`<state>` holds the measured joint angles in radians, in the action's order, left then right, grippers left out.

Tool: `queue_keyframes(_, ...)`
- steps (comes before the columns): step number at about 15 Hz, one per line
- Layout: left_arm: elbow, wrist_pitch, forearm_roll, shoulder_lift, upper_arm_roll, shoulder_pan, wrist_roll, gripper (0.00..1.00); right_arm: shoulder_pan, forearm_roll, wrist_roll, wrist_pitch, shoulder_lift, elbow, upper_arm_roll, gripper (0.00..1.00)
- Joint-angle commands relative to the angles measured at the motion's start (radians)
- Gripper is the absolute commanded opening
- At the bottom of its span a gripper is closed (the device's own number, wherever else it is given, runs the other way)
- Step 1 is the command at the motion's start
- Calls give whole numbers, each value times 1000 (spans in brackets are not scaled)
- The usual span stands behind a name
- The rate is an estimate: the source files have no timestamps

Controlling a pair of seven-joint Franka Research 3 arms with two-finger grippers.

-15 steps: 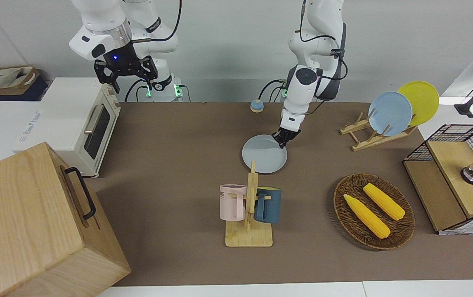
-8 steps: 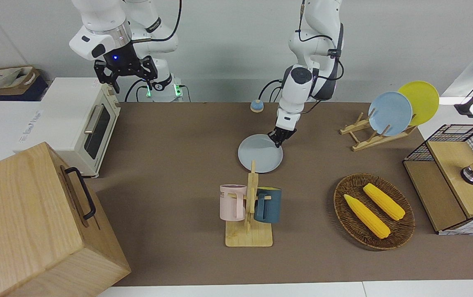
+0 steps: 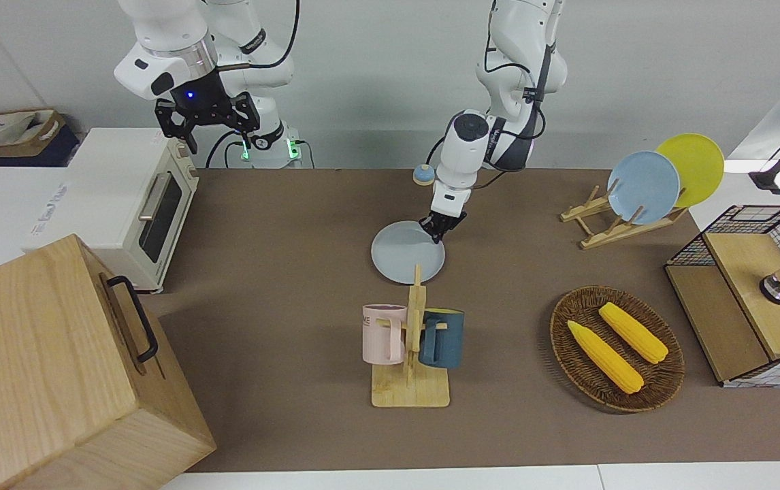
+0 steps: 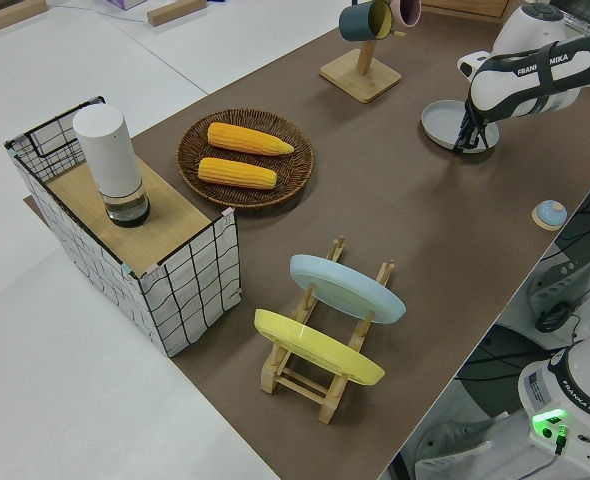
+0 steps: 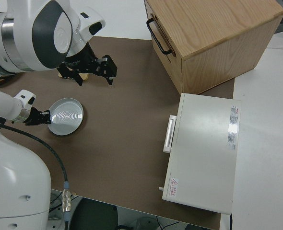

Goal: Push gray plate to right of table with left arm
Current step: 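Continue pushing the gray plate across the table toward the toaster oven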

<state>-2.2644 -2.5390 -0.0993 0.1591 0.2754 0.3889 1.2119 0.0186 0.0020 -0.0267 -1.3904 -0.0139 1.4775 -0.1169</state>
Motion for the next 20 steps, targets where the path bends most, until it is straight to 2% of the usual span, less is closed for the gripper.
queue_keyframes(1,103,5,-53,111,-13,85,129,0,-20,10,-1,14,-3,-8,-13,983)
queue_keyframes(5,166,19,-78,143,-15,131,204,0,-20,10,-2,14,-3,-8,-13,983)
queue_keyframes(9,227,20,-233,204,-10,168,375,0,-20,10,-1,14,-3,-8,-15,983)
queue_keyframes(13,273,23,-240,232,-12,212,431,0,-20,10,-2,14,-3,-8,-13,983)
queue_keyframes(17,354,58,-255,298,-16,266,477,0,-20,10,-2,14,-3,-8,-13,983)
queue_keyframes(20,365,59,-280,309,-18,277,517,0,-20,10,-1,14,-3,-8,-13,983)
